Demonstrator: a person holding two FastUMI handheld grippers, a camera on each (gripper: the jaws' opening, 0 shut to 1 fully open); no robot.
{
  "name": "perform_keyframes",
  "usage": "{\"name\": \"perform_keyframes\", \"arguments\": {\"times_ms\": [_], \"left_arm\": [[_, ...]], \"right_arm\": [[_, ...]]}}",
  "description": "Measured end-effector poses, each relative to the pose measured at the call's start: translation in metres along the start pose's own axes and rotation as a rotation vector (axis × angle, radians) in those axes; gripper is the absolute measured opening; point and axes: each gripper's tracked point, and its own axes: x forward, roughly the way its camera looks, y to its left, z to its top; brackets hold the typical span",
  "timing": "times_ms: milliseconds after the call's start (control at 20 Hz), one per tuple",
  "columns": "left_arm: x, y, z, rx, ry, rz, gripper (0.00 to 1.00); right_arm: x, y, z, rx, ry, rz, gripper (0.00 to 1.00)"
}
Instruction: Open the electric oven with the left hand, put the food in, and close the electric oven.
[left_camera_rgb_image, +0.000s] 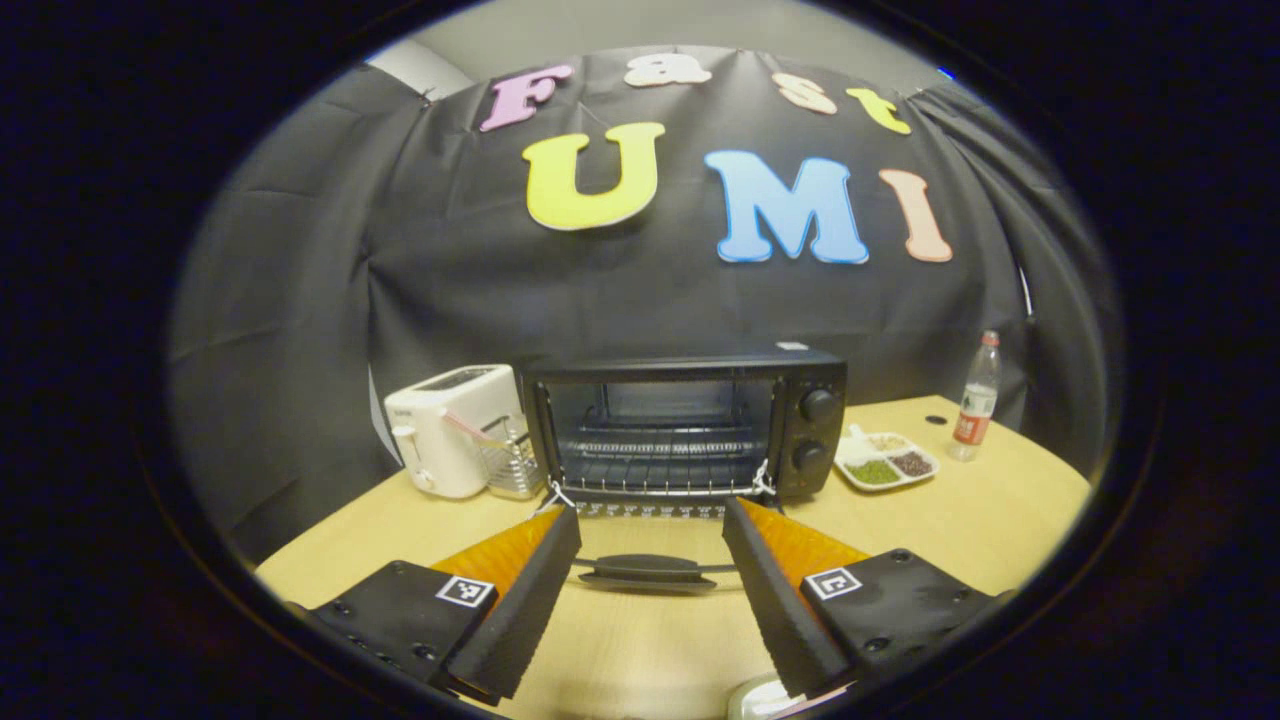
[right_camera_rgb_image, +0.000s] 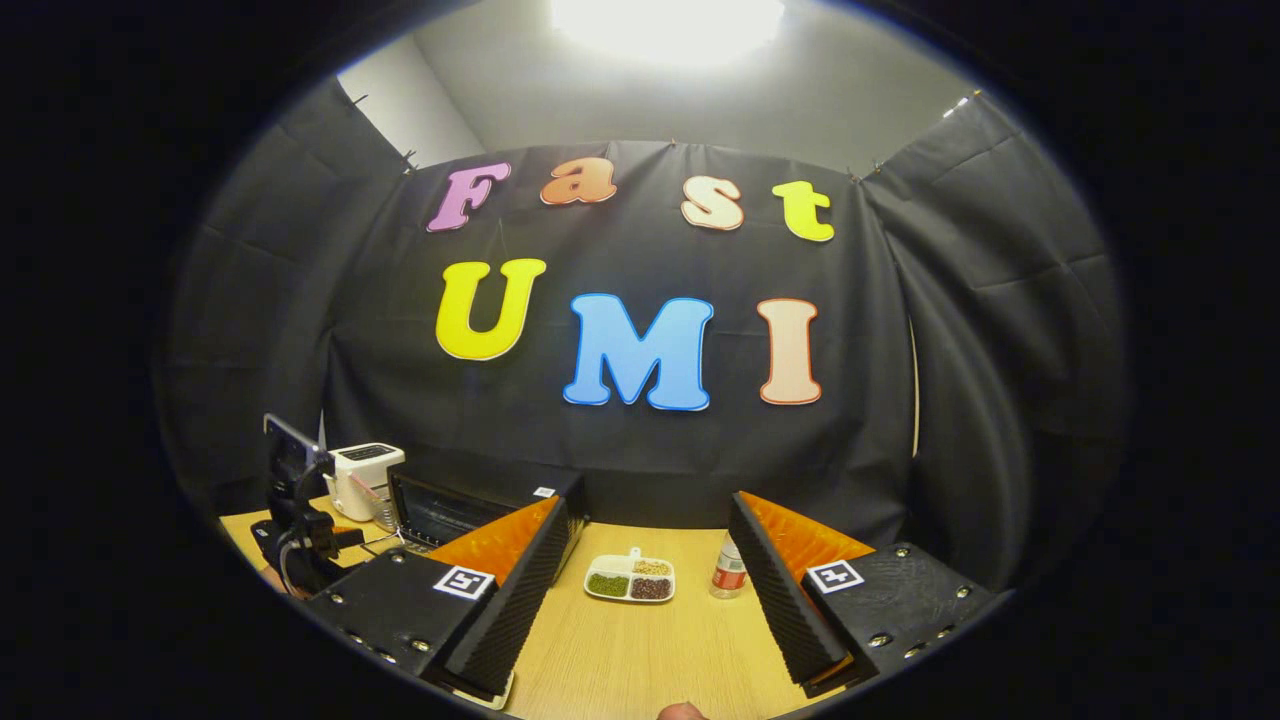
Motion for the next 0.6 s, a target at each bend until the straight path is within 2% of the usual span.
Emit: {"name": "perform_keyframes", "arguments": {"times_ms": [150, 200, 300, 450, 500, 600], "left_arm": [[-0.041, 0.002, 0.04, 0.005, -0.081, 0.025, 1.0], [-0.056, 0.004, 0.051, 0.009, -0.099, 0.032, 0.91], [-0.084, 0.007, 0.071, 0.007, -0.136, 0.046, 1.0], [-0.117, 0.014, 0.099, -0.014, -0.177, 0.057, 1.0], [-0.126, 0.016, 0.108, -0.019, -0.193, 0.055, 0.97], [-0.142, 0.023, 0.126, -0.013, -0.228, 0.054, 1.0]], "right_arm": [[-0.006, 0.004, -0.011, -0.004, 0.011, 0.053, 0.98], [-0.007, 0.008, -0.016, 0.003, 0.021, 0.077, 0.98], [-0.009, 0.016, -0.029, 0.023, 0.055, 0.126, 0.98], [-0.01, 0.024, -0.05, 0.055, 0.14, 0.158, 0.98], [-0.01, 0.03, -0.059, 0.063, 0.176, 0.174, 0.98], [-0.012, 0.043, -0.076, 0.088, 0.249, 0.206, 0.98]]}}
